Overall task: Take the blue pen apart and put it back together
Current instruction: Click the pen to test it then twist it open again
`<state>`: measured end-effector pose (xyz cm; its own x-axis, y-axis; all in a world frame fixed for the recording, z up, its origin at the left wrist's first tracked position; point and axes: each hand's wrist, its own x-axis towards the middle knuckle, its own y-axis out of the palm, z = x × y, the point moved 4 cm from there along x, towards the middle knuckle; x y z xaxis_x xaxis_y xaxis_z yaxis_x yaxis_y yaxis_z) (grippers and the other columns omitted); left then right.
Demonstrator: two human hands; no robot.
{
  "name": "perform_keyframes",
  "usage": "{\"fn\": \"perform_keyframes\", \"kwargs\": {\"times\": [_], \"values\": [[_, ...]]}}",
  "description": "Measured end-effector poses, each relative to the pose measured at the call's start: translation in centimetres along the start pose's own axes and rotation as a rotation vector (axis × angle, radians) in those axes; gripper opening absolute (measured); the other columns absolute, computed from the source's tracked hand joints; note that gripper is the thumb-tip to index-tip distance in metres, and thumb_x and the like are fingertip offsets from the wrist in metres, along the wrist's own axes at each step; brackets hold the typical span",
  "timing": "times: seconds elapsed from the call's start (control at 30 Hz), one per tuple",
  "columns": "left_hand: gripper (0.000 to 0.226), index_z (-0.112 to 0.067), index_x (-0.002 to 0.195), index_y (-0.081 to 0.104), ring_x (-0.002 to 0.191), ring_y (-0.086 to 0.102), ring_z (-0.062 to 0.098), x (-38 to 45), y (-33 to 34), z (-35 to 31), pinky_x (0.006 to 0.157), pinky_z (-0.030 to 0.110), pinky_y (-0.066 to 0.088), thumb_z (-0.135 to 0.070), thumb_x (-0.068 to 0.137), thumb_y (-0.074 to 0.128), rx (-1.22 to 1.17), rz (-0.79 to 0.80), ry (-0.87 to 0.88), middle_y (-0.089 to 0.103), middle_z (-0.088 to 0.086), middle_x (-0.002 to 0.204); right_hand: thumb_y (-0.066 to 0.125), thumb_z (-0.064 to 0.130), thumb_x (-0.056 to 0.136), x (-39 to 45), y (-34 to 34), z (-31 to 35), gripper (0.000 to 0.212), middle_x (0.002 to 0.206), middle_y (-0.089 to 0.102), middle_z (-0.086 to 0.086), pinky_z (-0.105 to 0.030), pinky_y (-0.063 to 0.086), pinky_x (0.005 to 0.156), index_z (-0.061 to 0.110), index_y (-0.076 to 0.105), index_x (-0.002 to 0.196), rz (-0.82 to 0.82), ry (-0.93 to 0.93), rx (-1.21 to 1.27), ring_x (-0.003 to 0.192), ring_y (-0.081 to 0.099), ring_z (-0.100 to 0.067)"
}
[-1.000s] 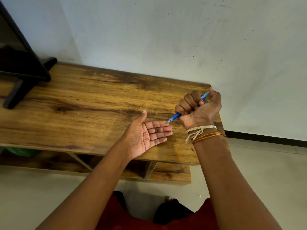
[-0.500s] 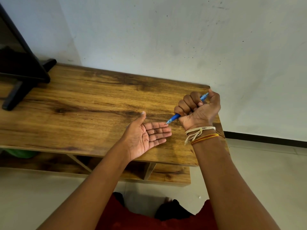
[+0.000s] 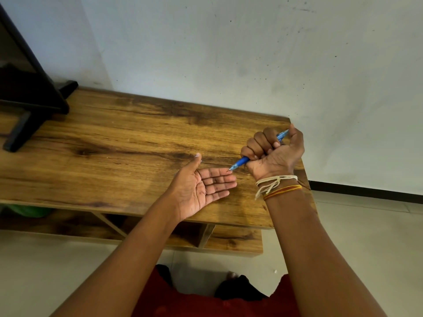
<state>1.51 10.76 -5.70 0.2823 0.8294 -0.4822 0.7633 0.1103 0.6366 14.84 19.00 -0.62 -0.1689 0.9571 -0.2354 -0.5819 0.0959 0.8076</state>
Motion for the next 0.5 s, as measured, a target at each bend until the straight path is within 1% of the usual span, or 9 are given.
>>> {"fn": "perform_keyframes", "kwargs": {"times": [0.1,0.3,0.43,0.5], "values": [[0.075,0.005,0.107,0.066,0.103,0.068,0.033,0.09,0.04,-0.01,0.082,0.035,0.057,-0.057,0.097,0.024,0.004,-0.003,-0.005,0.069,0.025,0.111,0.030,0.059,0.089,0.15,-0.30,-0.05,0.064,0.036,0.020,0.005,-0.021,0.012,0.046,0.018,0.031,0.040,-0.003,0.022,0.026,0.034,0.015,-0.010],[0.074,0.004,0.107,0.066,0.103,0.068,0.032,0.12,-0.03,0.00,0.083,0.035,0.055,-0.057,0.096,0.025,-0.011,0.000,-0.007,0.069,0.024,0.111,0.033,0.060,0.088,0.33,-0.73,-0.18,0.062,0.037,0.023,0.005,-0.020,0.015,0.045,0.017,0.033,0.043,-0.009,0.042,0.083,0.034,0.018,-0.010],[0.076,0.002,0.100,0.073,0.104,0.068,0.032,0.16,-0.05,0.00,0.082,0.036,0.055,-0.058,0.095,0.027,-0.045,0.011,-0.011,0.069,0.024,0.112,0.035,0.058,0.088,0.49,-0.92,-0.29,0.054,0.042,0.027,0.005,-0.021,0.020,0.045,0.016,0.038,0.054,-0.010,0.038,0.111,0.037,0.024,-0.010],[0.075,0.001,0.100,0.073,0.104,0.068,0.032,0.18,-0.11,-0.09,0.084,0.037,0.054,-0.059,0.094,0.029,-0.073,0.022,-0.010,0.069,0.022,0.113,0.036,0.051,0.089,0.71,-1.07,-0.32,0.045,0.048,0.029,0.003,-0.023,0.026,0.047,0.016,0.041,0.061,-0.044,0.018,0.089,0.042,0.028,-0.012]]}}
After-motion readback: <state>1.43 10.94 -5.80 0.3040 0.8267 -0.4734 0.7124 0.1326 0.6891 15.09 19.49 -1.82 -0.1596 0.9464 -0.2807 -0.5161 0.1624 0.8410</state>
